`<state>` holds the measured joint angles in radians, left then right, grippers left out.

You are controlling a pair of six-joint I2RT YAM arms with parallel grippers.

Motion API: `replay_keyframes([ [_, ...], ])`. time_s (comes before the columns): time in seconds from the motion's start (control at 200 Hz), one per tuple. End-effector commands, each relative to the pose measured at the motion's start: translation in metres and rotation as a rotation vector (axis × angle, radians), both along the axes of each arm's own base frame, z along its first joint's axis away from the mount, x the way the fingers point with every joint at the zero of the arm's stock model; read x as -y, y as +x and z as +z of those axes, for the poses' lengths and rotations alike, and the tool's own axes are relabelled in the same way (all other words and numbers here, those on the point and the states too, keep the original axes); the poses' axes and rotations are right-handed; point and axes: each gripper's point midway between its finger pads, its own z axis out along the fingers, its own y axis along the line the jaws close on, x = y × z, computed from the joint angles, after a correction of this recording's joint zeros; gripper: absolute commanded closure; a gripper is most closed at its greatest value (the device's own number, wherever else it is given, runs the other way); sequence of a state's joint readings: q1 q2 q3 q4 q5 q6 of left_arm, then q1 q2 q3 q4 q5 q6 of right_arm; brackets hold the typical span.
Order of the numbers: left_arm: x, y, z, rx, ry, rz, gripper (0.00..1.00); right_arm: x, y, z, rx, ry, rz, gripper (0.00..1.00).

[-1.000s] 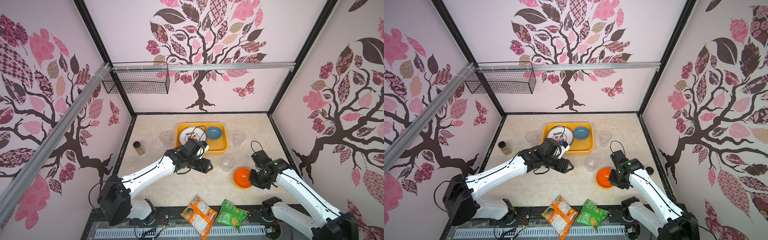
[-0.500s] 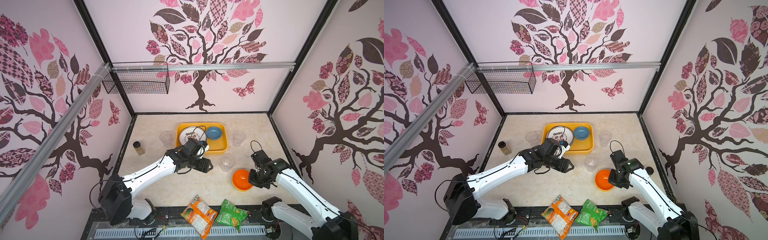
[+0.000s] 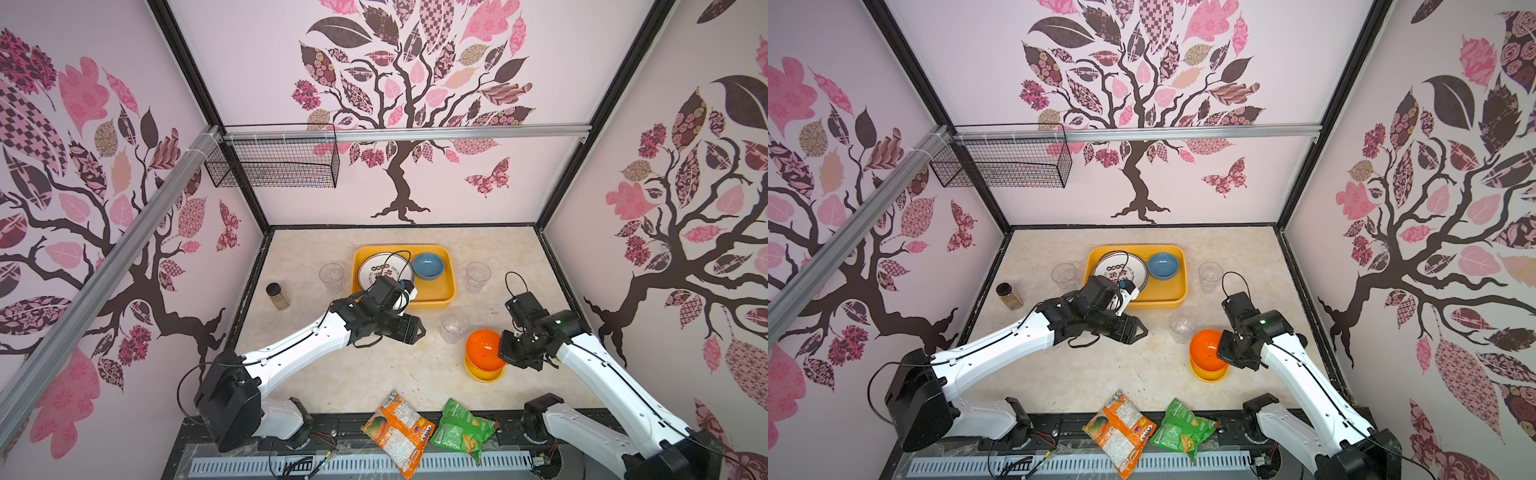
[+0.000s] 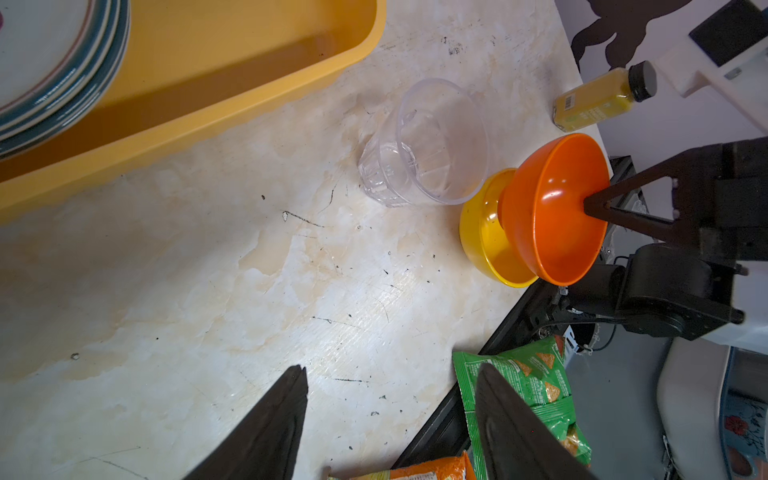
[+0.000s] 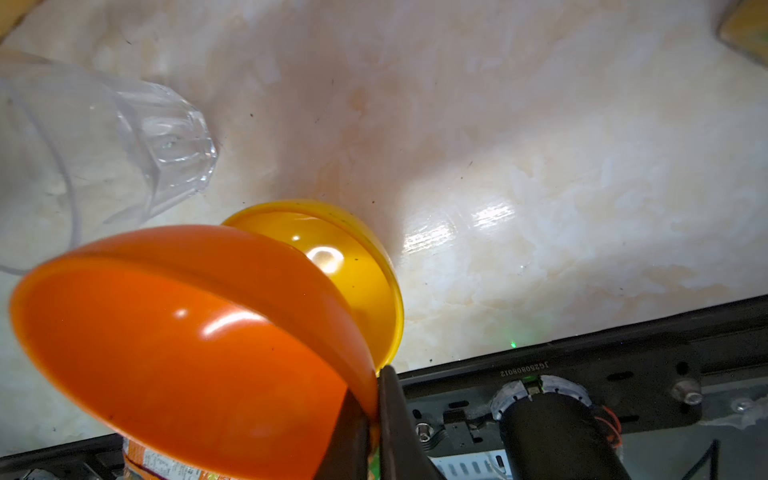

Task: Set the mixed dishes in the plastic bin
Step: 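Lift the orange bowl off the yellow bowl with the right gripper, then carry the orange bowl over the bin with the right gripper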

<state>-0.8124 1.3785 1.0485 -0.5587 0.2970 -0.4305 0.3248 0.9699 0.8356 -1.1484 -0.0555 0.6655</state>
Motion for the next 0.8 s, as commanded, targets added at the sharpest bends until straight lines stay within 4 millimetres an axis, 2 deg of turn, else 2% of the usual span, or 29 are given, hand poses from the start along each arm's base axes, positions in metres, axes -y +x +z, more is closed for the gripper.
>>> replay_keyframes([
  [0.0,-0.003,0.004,0.010,0.049,-0.020,0.036,0.33,-0.004,0.003,0.021,0.024,0.017,0.025,1.00],
  [0.205,-0.019,0.015,0.023,0.091,-0.034,0.124,0.32,-0.014,0.020,0.048,0.063,0.044,0.072,1.00],
  [0.435,-0.055,0.034,0.031,0.089,-0.083,0.274,0.30,-0.028,0.054,0.074,0.126,0.065,0.129,1.00],
  [0.58,-0.077,0.038,0.033,0.109,-0.054,0.351,0.29,-0.041,0.079,0.079,0.147,0.090,0.148,1.00],
  [0.795,-0.098,0.043,0.035,0.110,-0.034,0.422,0.26,-0.058,0.118,0.077,0.173,0.115,0.161,1.00],
])
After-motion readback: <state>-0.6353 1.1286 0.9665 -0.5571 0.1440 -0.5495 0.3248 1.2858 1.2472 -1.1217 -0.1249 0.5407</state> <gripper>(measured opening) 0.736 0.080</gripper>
